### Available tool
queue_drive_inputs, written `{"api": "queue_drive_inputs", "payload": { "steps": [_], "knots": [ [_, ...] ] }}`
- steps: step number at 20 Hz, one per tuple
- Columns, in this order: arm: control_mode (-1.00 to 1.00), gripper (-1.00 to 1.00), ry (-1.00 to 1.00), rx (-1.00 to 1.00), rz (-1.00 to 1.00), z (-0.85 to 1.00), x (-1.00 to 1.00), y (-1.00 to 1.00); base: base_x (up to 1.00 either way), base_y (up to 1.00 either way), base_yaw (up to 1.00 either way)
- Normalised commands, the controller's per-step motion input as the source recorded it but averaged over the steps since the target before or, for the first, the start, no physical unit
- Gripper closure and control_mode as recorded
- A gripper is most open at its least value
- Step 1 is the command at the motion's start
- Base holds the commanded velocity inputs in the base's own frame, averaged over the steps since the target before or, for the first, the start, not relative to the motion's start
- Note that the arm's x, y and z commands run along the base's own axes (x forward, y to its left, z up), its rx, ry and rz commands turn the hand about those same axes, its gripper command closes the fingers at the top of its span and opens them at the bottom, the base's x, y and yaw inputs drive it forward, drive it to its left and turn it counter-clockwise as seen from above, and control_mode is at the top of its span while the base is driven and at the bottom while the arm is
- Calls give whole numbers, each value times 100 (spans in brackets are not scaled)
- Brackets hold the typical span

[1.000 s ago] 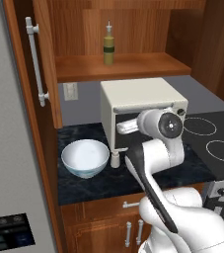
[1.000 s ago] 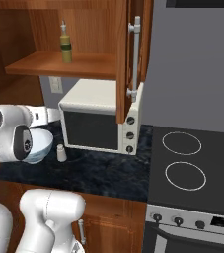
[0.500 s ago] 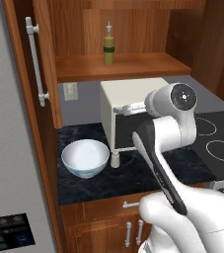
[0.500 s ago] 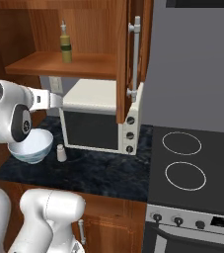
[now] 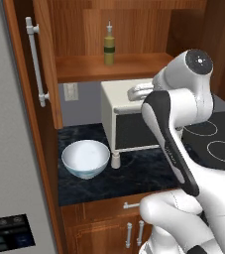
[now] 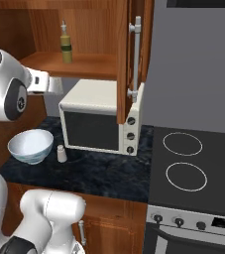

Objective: Retrieve the bottle and the shaker from the cabinet and place them next to the mixing bowl on the counter. Then add garlic from the fridge to the mixing bowl.

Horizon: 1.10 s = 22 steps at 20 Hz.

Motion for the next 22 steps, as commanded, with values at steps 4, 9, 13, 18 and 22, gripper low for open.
{"api": "queue_drive_inputs", "payload": {
  "steps": [4, 9, 13, 18, 22],
  "knots": [
    [-100, -100, -27, 6, 0, 18, -35, 1, 0, 0, 0],
    [-100, -100, -33, 7, 0, 24, 9, 13, 0, 0, 0],
    [-100, -100, -14, 3, 0, 35, 55, 2, 0, 0, 0],
    [-100, -100, 1, 0, 0, 71, 19, 0, 0, 0, 0],
    [-100, -100, 8, 0, 0, 31, 24, 0, 0, 0, 0]
  ]
}}
